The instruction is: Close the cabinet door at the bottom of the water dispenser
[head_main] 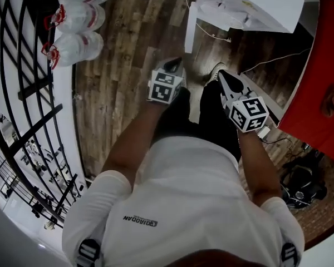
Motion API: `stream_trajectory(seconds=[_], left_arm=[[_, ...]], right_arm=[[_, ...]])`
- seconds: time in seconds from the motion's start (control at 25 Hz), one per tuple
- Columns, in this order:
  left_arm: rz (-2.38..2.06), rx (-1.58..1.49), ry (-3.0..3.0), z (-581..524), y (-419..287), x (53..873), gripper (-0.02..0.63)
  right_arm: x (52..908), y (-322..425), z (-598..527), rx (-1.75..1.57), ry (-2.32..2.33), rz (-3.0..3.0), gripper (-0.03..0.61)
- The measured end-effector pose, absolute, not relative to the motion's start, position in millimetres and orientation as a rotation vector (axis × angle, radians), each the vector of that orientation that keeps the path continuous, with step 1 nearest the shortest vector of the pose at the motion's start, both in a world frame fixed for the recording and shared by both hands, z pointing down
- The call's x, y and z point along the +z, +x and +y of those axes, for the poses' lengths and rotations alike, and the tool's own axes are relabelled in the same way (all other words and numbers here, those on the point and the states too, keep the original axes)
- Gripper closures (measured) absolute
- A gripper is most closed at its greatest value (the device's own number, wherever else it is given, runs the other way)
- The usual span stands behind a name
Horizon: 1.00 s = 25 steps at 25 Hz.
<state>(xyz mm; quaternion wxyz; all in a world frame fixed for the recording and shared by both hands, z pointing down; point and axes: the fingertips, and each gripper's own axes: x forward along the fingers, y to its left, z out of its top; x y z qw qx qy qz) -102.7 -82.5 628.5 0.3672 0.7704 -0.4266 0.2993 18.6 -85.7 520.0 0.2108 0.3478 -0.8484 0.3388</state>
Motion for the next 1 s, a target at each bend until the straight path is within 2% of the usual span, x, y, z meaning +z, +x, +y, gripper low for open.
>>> stream_trajectory(seconds=[0.36,0.56,1.0], left_arm=[[-1.057,0.871,1.876,-82.8,-83.4,761.0,0.618],[-1.073,0.891,1.757,-79.9,-97.1,824.3,0.618],[-1.091,0.832,1.693,-87.2,-96.6,880.5,0.618]], right_arm=[[570.2,34.7,-90.6,1.043,0.940,-2.335,0.557],[603.2,41.7,-77.0,1.100,0.928,-2.295,0.557],[639.2,54.1,-68.3,1.153,0.908,-2.286,0.557]])
